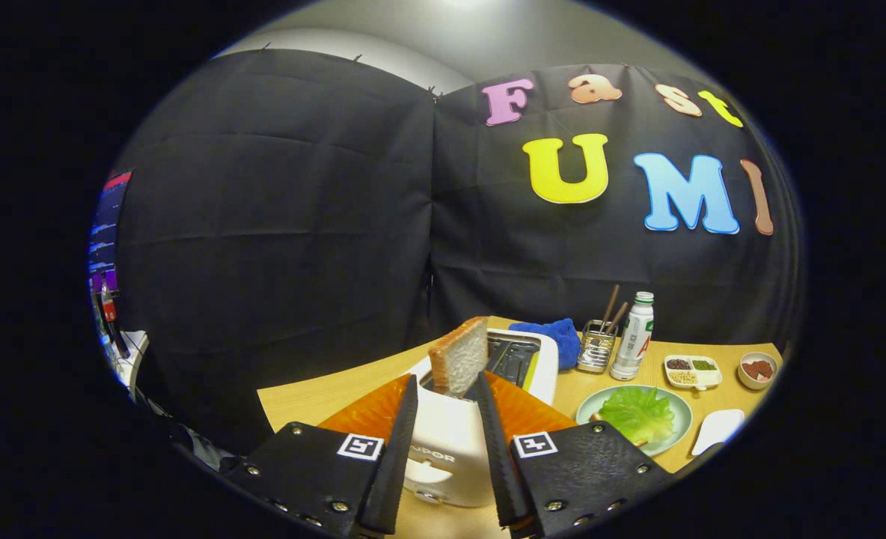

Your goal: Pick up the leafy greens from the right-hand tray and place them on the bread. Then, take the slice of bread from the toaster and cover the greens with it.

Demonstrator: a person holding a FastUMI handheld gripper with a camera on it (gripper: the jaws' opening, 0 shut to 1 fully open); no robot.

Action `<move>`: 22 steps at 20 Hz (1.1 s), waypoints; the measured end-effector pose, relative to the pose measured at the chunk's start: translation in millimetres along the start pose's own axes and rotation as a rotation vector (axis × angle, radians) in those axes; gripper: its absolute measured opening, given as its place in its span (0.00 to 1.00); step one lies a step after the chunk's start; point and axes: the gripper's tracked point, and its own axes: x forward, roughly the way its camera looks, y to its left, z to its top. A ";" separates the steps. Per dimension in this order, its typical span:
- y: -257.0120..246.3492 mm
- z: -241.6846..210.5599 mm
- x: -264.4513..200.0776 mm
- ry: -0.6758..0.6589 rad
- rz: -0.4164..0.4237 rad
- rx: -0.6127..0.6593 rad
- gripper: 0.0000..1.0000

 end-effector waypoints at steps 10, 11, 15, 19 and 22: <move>-8.8 4.7 45.5 0.010 -0.133 0.021 0.48; -8.9 6.0 48.3 0.012 -0.138 0.020 0.48; -20.2 3.5 53.4 0.023 -0.201 0.003 0.45; -23.0 1.6 56.3 0.029 -0.169 0.020 0.10; -23.5 2.2 56.6 0.035 -0.142 0.034 0.02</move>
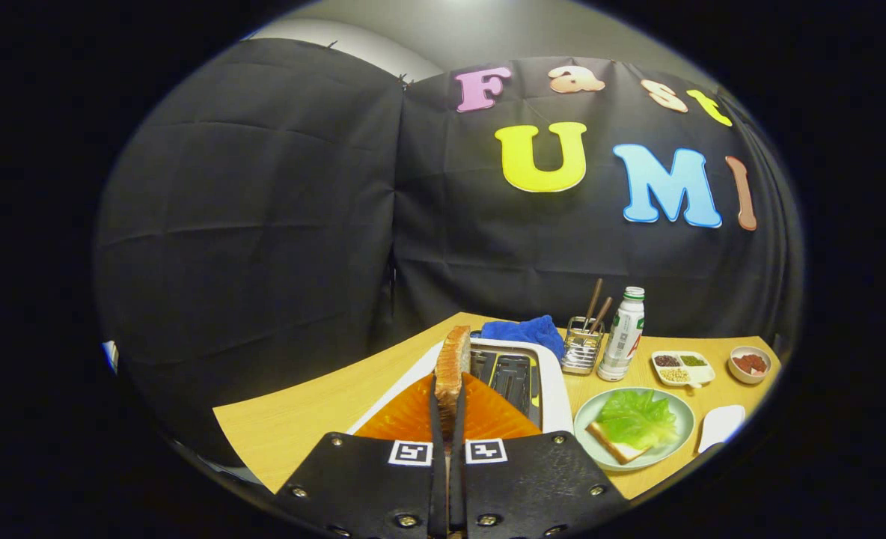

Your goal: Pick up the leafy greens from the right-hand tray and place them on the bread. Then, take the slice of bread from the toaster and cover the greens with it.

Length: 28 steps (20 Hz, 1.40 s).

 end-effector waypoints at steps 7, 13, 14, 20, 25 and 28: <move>-4.4 29.4 -14.1 -0.029 0.022 0.015 0.02; -14.9 77.4 -40.6 -0.109 0.088 0.061 0.02; -19.4 83.9 -45.8 -0.122 0.088 0.061 0.02; -68.4 87.4 -73.7 -0.151 0.057 0.053 0.02; -118.5 69.1 -82.1 -0.146 -0.012 0.009 0.02; -150.5 47.9 -85.0 -0.146 -0.049 -0.024 0.02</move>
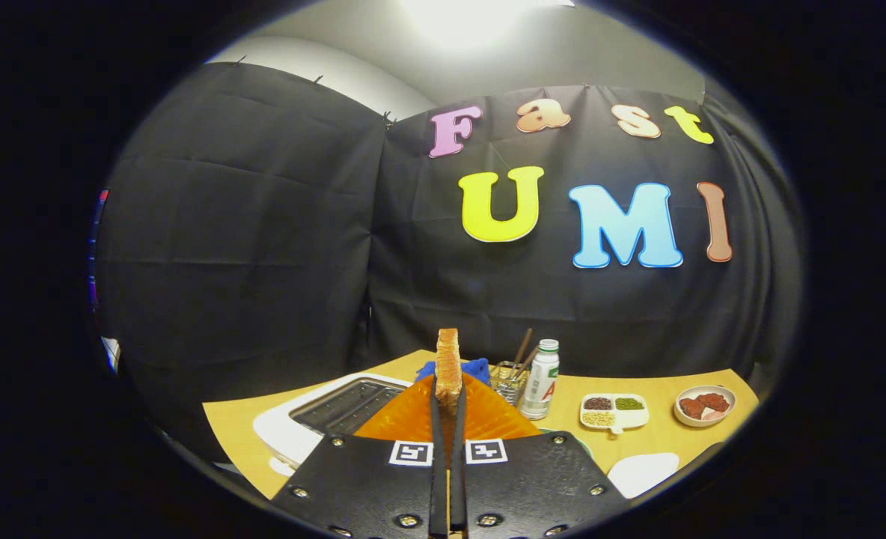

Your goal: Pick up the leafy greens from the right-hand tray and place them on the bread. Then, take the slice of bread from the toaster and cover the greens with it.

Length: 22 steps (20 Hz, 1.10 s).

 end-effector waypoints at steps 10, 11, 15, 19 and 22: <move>-75.6 -69.0 16.7 0.082 -0.051 0.143 0.02; -77.7 -72.3 20.1 0.089 -0.049 0.140 0.02; -67.0 -87.3 33.2 0.122 -0.004 0.171 0.02; -60.5 -110.5 44.3 0.160 0.012 0.166 0.02; -71.8 -128.6 48.0 0.197 -0.019 0.205 0.02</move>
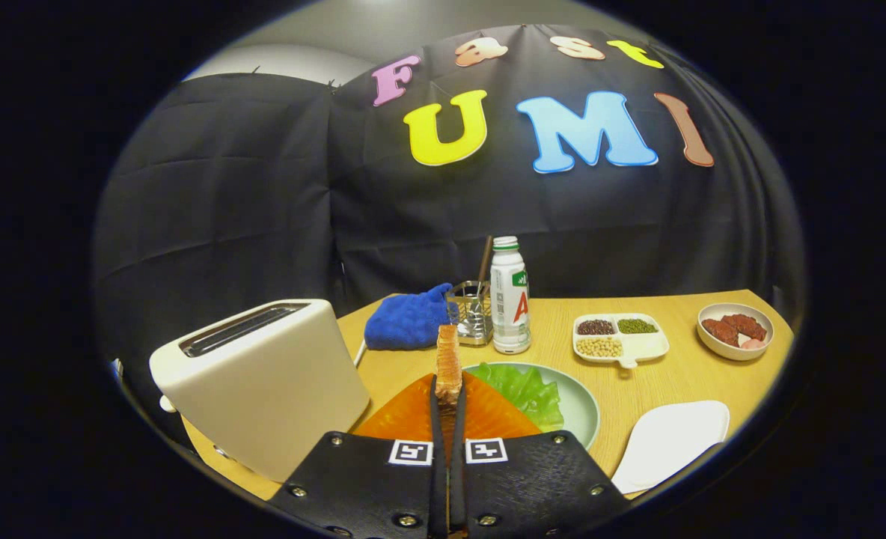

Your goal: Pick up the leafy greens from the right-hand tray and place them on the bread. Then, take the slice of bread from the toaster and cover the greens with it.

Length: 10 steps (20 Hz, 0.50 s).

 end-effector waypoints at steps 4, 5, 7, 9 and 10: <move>-32.6 -5.2 1.7 0.022 -0.111 -0.027 0.05; -41.1 -8.7 4.4 0.032 -0.144 -0.050 0.09; -53.8 -12.0 7.0 0.048 -0.202 -0.077 0.29; -57.0 -6.5 6.8 0.031 -0.225 -0.102 0.34; -61.9 -1.6 5.0 0.017 -0.254 -0.141 0.42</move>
